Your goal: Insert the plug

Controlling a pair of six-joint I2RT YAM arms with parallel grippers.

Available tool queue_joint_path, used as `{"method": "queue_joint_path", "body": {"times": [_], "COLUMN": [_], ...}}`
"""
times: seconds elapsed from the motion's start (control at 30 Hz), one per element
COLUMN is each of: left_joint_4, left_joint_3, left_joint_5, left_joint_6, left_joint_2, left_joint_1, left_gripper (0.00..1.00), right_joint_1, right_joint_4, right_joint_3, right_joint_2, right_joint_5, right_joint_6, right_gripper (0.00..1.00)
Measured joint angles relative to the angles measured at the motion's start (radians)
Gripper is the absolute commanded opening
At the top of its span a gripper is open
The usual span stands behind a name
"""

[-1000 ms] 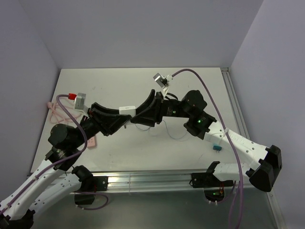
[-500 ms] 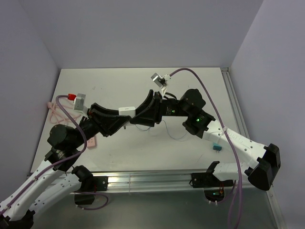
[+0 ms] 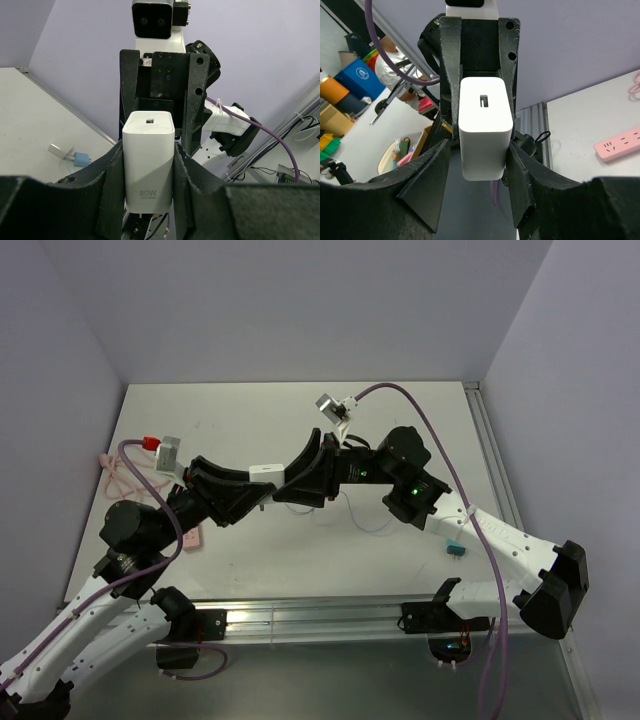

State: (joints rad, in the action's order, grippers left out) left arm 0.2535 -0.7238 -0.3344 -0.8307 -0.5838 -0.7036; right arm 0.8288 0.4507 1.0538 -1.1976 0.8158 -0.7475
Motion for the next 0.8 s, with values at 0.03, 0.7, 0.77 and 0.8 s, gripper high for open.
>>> {"method": "queue_joint_path", "body": {"times": [0.03, 0.7, 0.77, 0.8], "left_joint_4": [-0.001, -0.019, -0.020, -0.024], "left_joint_3": [0.000, 0.000, 0.000, 0.000], "left_joint_5": [0.000, -0.008, -0.008, -0.008], "left_joint_6": [0.002, 0.007, 0.007, 0.007], "left_joint_2": [0.000, 0.006, 0.008, 0.009], "left_joint_1": [0.000, 0.000, 0.000, 0.000], "left_gripper": [0.01, 0.01, 0.05, 0.24], "right_joint_1": [0.000, 0.011, 0.011, 0.013], "right_joint_4": [0.000, 0.001, 0.001, 0.001], "right_joint_3": [0.000, -0.014, -0.014, -0.014], "right_joint_2": [0.000, -0.018, -0.018, -0.018], "right_joint_5": [0.001, 0.008, 0.008, 0.008], "right_joint_6": [0.000, 0.008, 0.008, 0.008], "right_gripper": [0.55, 0.00, 0.00, 0.00]}}
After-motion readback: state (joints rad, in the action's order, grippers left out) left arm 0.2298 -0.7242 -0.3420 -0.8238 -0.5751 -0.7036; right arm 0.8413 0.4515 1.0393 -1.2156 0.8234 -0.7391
